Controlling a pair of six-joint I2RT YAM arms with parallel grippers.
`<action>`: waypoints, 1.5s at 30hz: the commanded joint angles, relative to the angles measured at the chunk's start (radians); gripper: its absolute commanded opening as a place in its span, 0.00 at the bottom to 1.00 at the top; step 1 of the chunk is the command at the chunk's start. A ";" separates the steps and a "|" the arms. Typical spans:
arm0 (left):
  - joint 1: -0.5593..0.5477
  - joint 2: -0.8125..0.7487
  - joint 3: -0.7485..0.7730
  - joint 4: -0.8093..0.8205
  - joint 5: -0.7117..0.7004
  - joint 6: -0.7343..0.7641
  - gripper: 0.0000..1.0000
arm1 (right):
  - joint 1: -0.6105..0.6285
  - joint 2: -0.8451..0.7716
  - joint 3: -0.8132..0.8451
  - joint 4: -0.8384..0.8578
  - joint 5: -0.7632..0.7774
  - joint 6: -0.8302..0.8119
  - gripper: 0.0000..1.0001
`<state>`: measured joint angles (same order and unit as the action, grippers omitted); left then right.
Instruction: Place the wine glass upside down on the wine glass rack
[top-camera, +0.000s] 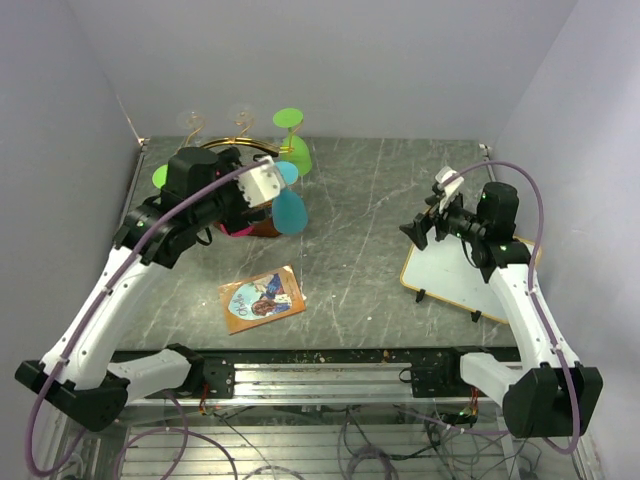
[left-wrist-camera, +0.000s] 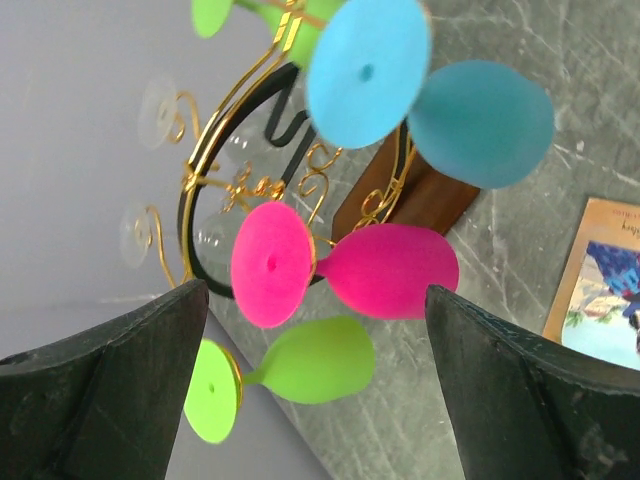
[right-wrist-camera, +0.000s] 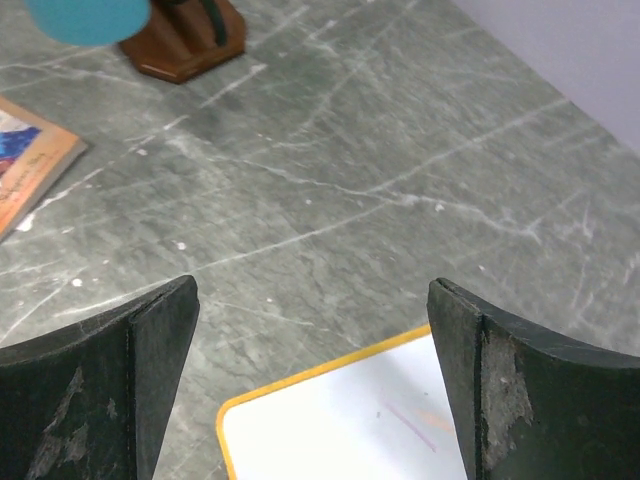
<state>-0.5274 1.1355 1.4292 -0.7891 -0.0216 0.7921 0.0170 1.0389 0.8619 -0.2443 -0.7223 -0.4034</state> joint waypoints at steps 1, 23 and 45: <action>0.074 -0.050 -0.018 0.110 0.021 -0.194 1.00 | -0.021 0.055 0.059 -0.013 0.161 0.022 0.98; 0.400 -0.347 -0.447 0.687 -0.251 -0.874 0.99 | -0.024 0.119 0.284 -0.038 0.644 0.142 1.00; 0.429 -0.369 -0.320 0.450 -0.130 -0.751 1.00 | -0.048 -0.072 0.307 -0.226 0.528 0.155 1.00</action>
<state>-0.1173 0.7918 1.1160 -0.3218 -0.1818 0.0345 -0.0025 1.0214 1.1938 -0.4770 -0.1093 -0.2504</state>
